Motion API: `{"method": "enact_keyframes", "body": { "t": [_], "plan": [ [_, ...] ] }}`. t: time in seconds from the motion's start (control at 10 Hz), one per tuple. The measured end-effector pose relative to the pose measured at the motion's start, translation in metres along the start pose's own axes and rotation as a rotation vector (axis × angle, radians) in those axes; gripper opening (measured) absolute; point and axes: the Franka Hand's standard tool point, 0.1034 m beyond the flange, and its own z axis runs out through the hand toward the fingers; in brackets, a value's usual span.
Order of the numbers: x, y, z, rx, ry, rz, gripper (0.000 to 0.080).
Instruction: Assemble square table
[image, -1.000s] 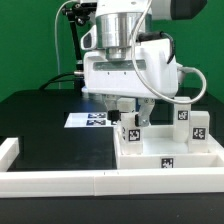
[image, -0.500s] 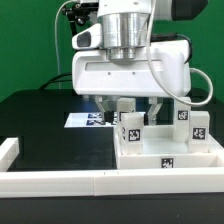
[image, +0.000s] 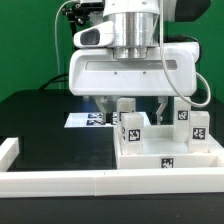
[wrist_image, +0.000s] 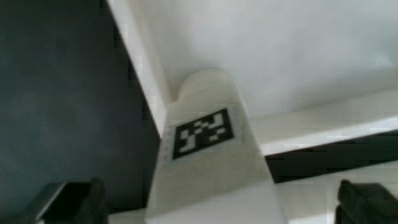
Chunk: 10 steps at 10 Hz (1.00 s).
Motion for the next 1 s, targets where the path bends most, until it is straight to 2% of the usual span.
{"method": "enact_keyframes", "body": {
  "t": [0.4, 0.5, 0.6, 0.7, 0.8, 1.0],
  "plan": [
    [-0.0002, -0.0012, 0.0001, -0.008, -0.001, -0.161, 0.0649],
    [-0.0002, -0.001, 0.0001, -0.008, -0.001, -0.153, 0.0532],
    [-0.0002, -0.001, 0.0001, -0.008, -0.001, -0.153, 0.0381],
    [-0.0002, -0.0008, 0.0001, -0.008, -0.001, -0.153, 0.0381],
    [0.0, -0.0009, 0.0, -0.008, -0.001, -0.148, 0.029],
    [0.0, -0.0008, 0.0, -0.007, -0.001, -0.118, 0.029]
  ]
}}
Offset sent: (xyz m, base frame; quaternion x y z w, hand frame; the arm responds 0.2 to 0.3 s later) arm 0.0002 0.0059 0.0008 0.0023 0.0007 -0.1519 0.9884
